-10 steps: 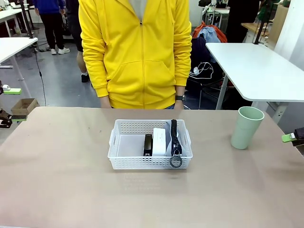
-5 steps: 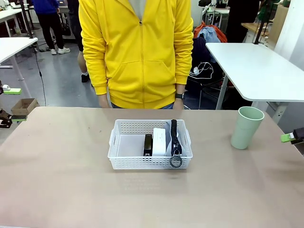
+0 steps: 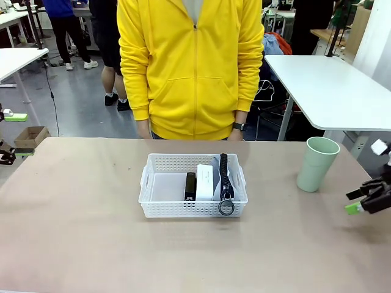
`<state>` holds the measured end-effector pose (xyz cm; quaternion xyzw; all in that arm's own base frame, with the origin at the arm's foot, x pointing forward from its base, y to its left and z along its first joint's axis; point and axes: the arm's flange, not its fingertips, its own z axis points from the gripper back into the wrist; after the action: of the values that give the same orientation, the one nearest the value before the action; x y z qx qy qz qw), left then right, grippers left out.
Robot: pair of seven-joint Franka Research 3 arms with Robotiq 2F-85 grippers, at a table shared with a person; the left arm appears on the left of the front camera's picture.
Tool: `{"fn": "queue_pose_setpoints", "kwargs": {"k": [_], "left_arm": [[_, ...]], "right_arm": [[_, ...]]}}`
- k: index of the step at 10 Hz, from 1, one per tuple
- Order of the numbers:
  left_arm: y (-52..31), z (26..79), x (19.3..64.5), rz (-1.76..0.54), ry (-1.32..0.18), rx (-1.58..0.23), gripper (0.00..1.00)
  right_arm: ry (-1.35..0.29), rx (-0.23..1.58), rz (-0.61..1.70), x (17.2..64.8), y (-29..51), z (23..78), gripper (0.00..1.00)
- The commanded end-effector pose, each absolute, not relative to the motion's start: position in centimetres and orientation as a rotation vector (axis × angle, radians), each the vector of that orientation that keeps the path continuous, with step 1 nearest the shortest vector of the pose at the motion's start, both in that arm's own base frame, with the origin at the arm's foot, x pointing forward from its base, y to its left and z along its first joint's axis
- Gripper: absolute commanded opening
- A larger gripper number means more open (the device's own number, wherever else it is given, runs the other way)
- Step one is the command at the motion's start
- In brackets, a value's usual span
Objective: Efficiently arrange items inside the basket to fit them all.
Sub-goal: Pick up the Reusable plastic cup and place it inside the Organizing basket.
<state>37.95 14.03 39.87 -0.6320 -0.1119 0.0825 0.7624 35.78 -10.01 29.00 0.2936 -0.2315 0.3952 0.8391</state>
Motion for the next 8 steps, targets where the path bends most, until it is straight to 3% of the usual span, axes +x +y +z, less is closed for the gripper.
{"fn": "queue_pose_setpoints", "kwargs": {"k": [1, 2, 5, 6, 8], "left_arm": [[14.0, 40.1, 37.6, 0.182, -0.237, -1.372, 1.00], [14.0, 40.1, 37.6, 0.182, -0.237, -1.372, 1.00], [14.0, 40.1, 37.6, 0.182, -0.237, -1.372, 1.00], [14.0, 40.1, 37.6, 0.182, -0.237, -1.372, 1.00], [14.0, 40.1, 37.6, 0.182, -0.237, -1.372, 1.00]], "right_arm": [[-0.575, 0.625, 0.786, 34.8, -8.7, 27.0, 1.00], [-0.489, 0.621, 0.836, 35.8, -10.0, 29.0, 1.00], [-0.502, 0.632, 0.836, 35.9, -9.7, 28.0, 1.00], [-0.699, 0.472, 0.930, 36.6, -9.4, 28.2, 1.00], [-0.990, 0.314, 0.869, 38.6, -9.0, 27.5, 1.00]]}}
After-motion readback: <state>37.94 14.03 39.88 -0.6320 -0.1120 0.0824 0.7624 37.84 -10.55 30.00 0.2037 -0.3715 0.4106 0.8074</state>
